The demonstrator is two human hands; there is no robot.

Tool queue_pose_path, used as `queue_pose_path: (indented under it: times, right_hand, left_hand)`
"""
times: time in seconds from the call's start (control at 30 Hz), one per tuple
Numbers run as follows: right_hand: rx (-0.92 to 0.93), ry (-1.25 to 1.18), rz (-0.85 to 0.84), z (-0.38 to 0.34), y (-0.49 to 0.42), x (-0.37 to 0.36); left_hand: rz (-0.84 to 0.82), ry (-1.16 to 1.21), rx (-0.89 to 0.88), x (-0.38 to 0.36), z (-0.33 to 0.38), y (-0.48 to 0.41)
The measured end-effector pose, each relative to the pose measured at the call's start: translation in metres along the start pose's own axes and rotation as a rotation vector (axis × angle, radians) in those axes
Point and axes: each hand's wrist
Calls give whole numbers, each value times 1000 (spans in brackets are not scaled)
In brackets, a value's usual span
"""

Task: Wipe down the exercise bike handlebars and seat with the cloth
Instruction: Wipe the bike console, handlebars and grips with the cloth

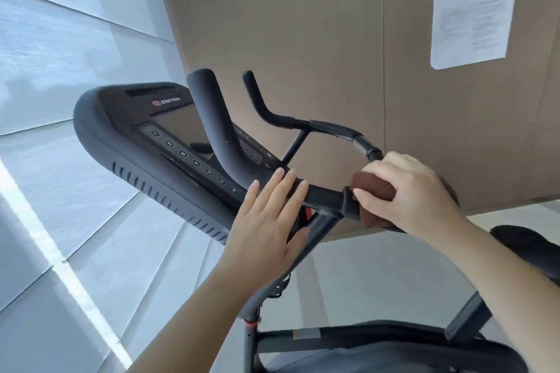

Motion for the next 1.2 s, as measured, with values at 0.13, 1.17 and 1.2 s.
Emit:
queue_pose_path:
  times: [0.13, 1.17, 1.2]
  right_hand:
    - [91, 38, -45, -35, -26, -23]
    - [503, -442, -16, -107, -109, -75]
    - [461, -482, 54, -116, -122, -74]
  left_hand:
    - [68, 28, -1, 9, -15, 20]
    - [151, -244, 224, 69, -106, -23]
    - [145, -245, 237, 70, -106, -23]
Point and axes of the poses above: each hand's wrist, its own y-axis away from the middle knuckle, its own x-axis out of the back of the hand, z = x × y
